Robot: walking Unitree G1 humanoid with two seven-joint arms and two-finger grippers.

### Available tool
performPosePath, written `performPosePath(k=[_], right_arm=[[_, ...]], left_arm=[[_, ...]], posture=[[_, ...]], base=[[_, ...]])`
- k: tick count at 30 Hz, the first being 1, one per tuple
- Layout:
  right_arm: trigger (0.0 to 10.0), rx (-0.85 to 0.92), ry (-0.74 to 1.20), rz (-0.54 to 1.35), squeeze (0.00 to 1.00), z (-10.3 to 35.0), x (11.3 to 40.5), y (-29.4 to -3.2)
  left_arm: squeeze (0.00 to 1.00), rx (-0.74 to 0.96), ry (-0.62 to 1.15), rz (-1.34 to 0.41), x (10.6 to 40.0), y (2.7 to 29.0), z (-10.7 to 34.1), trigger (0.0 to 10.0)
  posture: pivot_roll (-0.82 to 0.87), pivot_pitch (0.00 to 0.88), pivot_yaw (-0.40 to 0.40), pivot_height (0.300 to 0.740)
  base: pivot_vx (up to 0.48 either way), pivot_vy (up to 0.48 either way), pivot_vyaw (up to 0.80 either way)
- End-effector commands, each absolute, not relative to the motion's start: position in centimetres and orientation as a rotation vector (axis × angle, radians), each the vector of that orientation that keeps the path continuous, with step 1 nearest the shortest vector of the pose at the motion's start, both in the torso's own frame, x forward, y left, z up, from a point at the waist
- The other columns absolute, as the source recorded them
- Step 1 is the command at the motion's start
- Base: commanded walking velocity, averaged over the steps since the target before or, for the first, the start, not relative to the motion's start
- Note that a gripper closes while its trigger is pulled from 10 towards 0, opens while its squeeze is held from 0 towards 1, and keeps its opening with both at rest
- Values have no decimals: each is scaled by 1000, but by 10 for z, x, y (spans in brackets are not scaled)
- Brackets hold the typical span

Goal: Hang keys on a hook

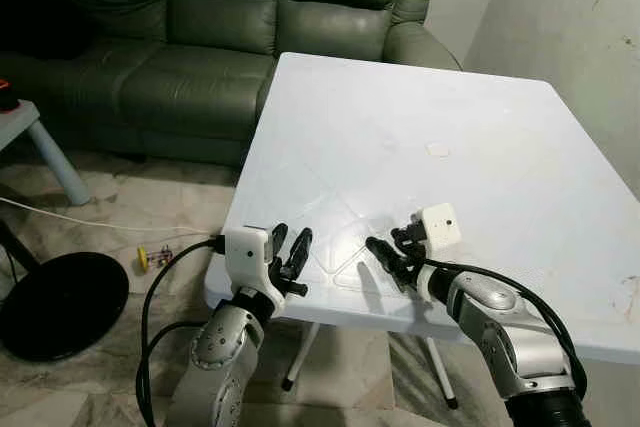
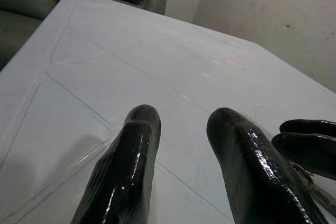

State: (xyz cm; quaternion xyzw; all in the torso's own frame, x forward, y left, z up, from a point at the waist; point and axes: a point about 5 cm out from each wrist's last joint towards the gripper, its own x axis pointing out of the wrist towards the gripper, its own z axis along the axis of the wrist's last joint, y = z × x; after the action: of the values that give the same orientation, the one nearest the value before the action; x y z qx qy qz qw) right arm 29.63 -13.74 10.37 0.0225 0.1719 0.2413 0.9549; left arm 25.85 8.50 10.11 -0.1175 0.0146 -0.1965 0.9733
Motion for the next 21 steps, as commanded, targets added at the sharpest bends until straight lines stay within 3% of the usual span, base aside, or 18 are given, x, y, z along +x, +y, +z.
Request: performPosePath(k=[1, 21], right_arm=[[10000, 24, 349, 500, 1000, 105, 295, -139], [10000, -15, 443, 470, 1000, 97, 298, -131]], left_arm=[[0, -267, 9, -415, 259, 74, 106, 10000], [0, -267, 9, -410, 258, 74, 107, 10000]], posture=[[155, 16, -104, 740], [161, 28, -109, 740]], base=[[0, 0, 0], [0, 0, 0]])
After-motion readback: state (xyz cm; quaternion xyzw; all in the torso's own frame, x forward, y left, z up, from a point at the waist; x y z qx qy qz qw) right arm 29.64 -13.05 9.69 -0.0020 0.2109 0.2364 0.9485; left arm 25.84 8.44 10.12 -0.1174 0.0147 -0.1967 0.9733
